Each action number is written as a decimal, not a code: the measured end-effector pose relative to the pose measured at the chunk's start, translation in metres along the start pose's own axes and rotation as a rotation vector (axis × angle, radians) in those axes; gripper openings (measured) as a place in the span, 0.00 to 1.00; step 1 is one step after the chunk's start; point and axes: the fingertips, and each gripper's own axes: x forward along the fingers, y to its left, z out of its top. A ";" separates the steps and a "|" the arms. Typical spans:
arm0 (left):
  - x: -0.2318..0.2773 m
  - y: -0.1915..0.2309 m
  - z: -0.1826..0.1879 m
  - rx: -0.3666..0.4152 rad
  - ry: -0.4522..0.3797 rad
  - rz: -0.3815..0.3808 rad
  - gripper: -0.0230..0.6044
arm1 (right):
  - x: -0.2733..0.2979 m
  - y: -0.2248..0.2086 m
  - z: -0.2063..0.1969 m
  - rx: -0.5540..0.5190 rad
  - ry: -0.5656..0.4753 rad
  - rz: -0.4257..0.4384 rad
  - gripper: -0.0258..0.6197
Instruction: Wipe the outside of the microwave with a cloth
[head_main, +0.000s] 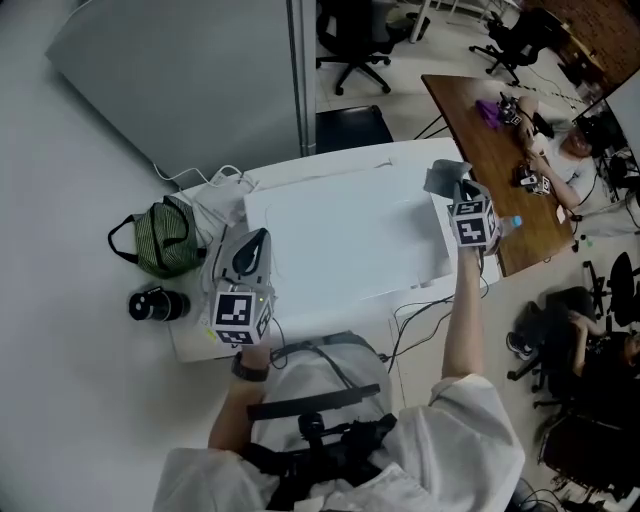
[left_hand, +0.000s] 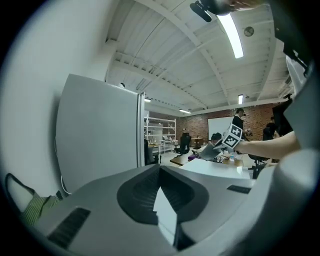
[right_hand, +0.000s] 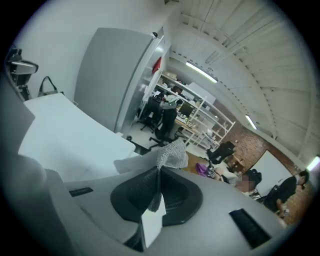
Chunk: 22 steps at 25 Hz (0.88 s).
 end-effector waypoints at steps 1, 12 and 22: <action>-0.004 0.005 -0.001 -0.002 0.000 0.013 0.08 | -0.005 -0.006 -0.003 -0.011 0.013 -0.022 0.07; -0.039 0.034 -0.009 -0.049 -0.039 0.052 0.08 | -0.033 0.178 0.072 -0.066 -0.081 0.300 0.07; -0.087 0.099 -0.019 -0.101 -0.075 0.191 0.08 | -0.113 0.396 0.149 -0.088 -0.196 0.700 0.07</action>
